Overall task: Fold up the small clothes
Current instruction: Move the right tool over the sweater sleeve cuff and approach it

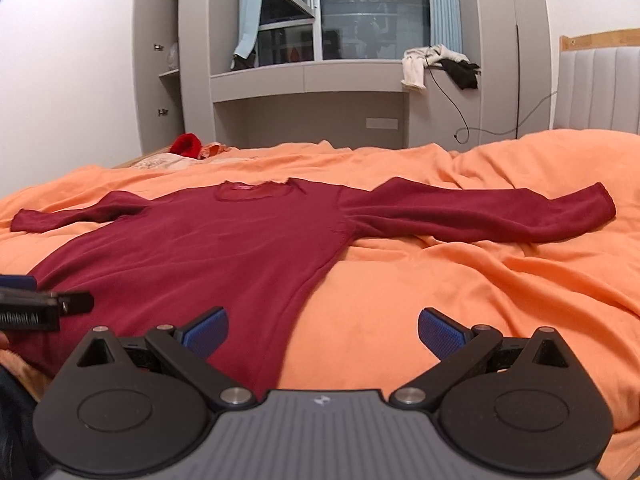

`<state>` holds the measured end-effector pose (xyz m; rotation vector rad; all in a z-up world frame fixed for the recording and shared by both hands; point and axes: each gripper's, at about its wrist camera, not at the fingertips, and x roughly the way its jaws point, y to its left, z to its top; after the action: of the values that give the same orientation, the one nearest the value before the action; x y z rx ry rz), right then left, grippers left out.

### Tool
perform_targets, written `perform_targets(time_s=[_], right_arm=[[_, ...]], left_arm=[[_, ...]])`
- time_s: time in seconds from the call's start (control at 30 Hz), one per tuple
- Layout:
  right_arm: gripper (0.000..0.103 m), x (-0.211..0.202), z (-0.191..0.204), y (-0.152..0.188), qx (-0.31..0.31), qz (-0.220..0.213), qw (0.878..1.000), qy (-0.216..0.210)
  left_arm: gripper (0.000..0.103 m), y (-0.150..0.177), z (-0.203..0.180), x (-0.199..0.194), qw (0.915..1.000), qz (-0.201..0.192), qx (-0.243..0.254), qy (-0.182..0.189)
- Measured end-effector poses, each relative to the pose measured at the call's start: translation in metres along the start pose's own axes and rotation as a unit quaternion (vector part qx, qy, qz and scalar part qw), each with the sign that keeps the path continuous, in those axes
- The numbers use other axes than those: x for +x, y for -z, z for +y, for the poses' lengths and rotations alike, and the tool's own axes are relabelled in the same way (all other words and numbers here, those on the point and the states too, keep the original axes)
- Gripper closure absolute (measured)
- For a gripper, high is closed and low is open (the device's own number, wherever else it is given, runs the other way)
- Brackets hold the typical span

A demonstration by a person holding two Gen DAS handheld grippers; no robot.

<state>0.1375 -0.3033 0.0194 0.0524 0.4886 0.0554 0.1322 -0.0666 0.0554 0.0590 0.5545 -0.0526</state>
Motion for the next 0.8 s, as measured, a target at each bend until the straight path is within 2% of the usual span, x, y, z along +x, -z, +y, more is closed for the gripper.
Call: perform_targets(time_s=[0.13, 0.3, 0.4, 0.63, 0.7, 0.8], right_arm=[[0.0, 0.022, -0.016, -0.015, 0.011, 0.007, 1.0, 0.004], [0.0, 0.052, -0.052, -0.035, 0.047, 0.007, 0.999, 0.0], [0.0, 0.069, -0.078, -0.047, 0.07, -0.004, 0.997, 0.013], [0.0, 0.11, -0.139, -0.067, 0.079, -0.061, 0.987, 0.122], [0.0, 0.124, -0.162, -0.071, 0.084, -0.073, 0.984, 0.139], [0.0, 0.138, -0.197, -0.072, 0.13, -0.094, 0.973, 0.168]], left_arm=[[0.001, -0.025, -0.008, 0.023, 1.0, -0.002, 0.005, 0.008], [0.001, -0.054, -0.026, 0.059, 0.9989, -0.01, 0.042, 0.021], [0.001, -0.066, -0.032, 0.082, 0.9974, -0.026, 0.062, 0.025], [0.001, -0.085, -0.032, 0.14, 0.9975, -0.048, 0.032, 0.04], [0.001, -0.082, -0.029, 0.152, 0.9982, -0.041, 0.017, 0.04], [0.001, -0.078, -0.026, 0.166, 0.9989, -0.016, 0.017, 0.041]])
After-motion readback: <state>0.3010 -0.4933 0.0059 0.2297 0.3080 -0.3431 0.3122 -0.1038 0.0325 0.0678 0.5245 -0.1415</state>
